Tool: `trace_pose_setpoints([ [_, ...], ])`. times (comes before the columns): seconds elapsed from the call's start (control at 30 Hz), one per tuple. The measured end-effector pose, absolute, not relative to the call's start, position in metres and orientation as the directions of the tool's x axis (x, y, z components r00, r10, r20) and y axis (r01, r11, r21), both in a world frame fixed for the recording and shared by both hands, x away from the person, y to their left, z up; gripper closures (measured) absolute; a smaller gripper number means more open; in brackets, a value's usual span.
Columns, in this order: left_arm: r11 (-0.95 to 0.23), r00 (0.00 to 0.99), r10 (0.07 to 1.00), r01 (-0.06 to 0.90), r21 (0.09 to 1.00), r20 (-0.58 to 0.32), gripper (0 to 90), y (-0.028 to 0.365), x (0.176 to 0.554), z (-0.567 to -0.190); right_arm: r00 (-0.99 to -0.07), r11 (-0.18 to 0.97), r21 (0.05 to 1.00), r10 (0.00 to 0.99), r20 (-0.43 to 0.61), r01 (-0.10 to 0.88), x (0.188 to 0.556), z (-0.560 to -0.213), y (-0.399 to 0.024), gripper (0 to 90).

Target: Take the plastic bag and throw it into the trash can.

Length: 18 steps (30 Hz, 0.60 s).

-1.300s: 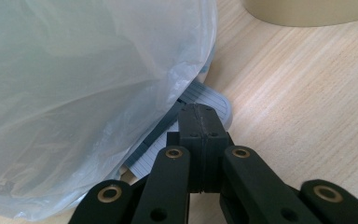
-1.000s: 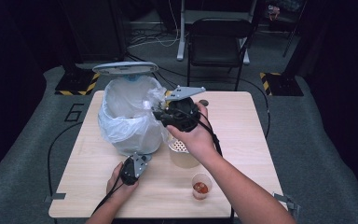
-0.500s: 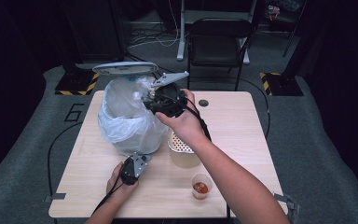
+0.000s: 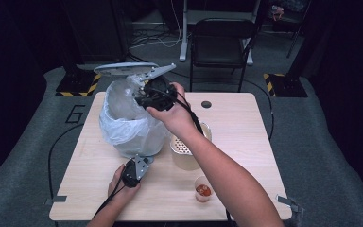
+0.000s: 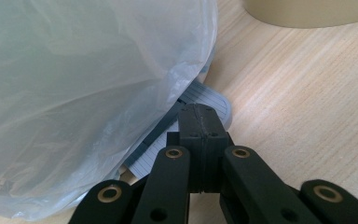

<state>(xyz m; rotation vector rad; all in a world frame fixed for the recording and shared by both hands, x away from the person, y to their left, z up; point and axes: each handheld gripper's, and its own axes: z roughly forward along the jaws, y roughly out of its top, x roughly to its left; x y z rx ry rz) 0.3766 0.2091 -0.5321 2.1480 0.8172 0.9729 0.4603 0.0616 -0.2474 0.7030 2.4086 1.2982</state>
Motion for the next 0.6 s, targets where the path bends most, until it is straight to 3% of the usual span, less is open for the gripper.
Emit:
trace_pose_setpoints([
  [0.6,-0.610,0.536,0.739,0.274,0.743,0.409,90.0,0.210,0.377,-0.532,-0.828,0.473,0.839,0.559,-0.049,0.270,0.481,-0.260,0.088,73.7],
])
